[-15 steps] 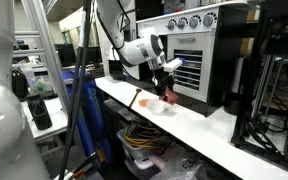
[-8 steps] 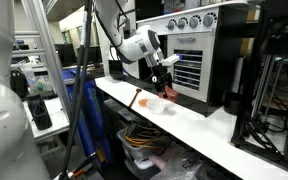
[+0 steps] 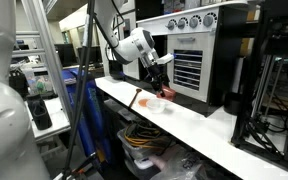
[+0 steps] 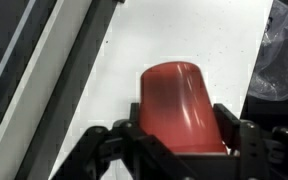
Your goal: Pick the pink cup and pour the beans into the bowl
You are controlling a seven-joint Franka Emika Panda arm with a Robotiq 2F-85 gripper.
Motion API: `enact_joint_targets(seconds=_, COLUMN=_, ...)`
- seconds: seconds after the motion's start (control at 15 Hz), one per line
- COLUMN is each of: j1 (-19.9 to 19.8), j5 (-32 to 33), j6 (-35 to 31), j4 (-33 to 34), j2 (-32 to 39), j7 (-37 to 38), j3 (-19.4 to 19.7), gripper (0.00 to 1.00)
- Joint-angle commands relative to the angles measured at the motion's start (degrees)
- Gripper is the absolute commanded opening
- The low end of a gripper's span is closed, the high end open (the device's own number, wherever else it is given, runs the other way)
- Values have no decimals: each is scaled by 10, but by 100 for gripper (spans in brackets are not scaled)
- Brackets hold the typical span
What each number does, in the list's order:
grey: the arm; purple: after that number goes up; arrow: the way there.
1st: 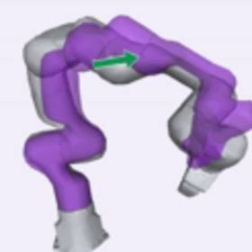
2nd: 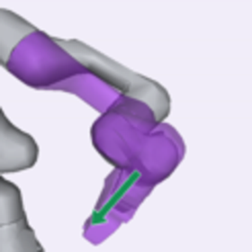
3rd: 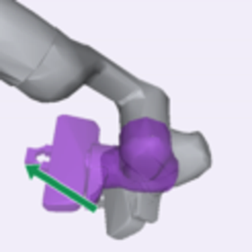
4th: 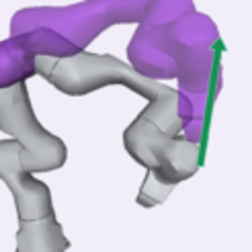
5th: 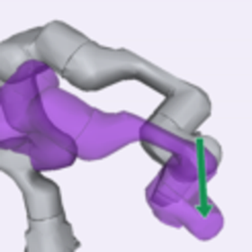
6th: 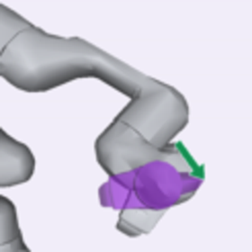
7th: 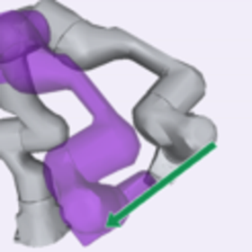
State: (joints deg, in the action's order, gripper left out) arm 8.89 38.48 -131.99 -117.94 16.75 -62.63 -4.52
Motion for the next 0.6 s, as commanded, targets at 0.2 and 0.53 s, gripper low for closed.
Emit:
enact_joint_targets(seconds=0.2, j1=11, j5=47, j6=42, j4=30, j2=28, j7=34, j3=-14, gripper=48)
enact_joint_targets(seconds=0.53, j1=22, j5=89, j6=78, j4=46, j2=47, j7=58, j3=-16, gripper=48)
